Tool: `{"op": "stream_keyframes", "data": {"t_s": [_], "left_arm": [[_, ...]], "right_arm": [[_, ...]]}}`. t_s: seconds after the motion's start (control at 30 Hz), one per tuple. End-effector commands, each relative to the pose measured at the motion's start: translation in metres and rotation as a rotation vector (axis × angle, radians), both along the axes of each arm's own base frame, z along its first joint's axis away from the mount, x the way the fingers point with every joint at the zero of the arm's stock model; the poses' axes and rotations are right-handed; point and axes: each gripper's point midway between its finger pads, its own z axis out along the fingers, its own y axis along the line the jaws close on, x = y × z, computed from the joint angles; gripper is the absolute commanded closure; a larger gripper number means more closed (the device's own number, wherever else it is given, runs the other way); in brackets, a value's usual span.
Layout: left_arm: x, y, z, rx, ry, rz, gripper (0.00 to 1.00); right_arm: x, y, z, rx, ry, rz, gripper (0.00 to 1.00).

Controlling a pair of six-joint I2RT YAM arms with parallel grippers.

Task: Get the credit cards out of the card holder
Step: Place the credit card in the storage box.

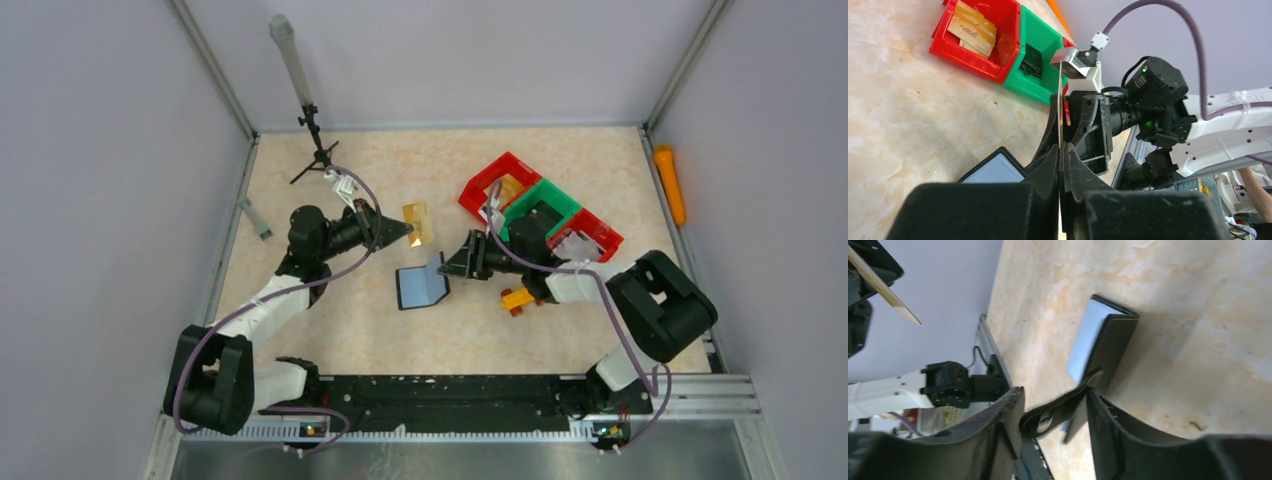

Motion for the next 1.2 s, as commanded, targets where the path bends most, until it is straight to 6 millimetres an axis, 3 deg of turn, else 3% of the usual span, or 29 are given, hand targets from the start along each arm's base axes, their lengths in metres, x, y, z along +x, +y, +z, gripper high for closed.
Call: {"op": "stream_keyframes", "data": {"t_s": [0.0,0.2,0.43,0.53,0.67,1.17], "left_arm": [[0.002,0.004,-0.003,0.019,-0.029,0.025,1.0],[-0.003,0.002,0.003,-0.012,-0.043,-0.001,1.0],[-0.016,-0.008,0.014,-0.081,-0.065,-0.101,1.0],[-0.026,-0.014,0.021,-0.12,-0.083,-0.168,1.0],[-0.029,-0.018,0.025,-0.142,-0.084,-0.204,1.0],[-0.041,-0.031,0.028,-0.13,-0.104,-0.276,1.0]], "right_arm": [[0.016,-0.016,0.012,-0.119,-0.15,-0.055,0.45],[0.028,-0.045,0.047,-0.195,-0.329,-0.119,0.36],[0.021,-0.035,0.103,-0.077,-0.502,-0.055,0.33],[0.021,-0.032,0.12,-0.038,-0.542,-0.051,0.43],[0.02,-0.031,0.14,0.003,-0.589,-0.061,0.43],[0.013,-0.02,0.165,0.099,-0.608,0.001,0.5]]}}
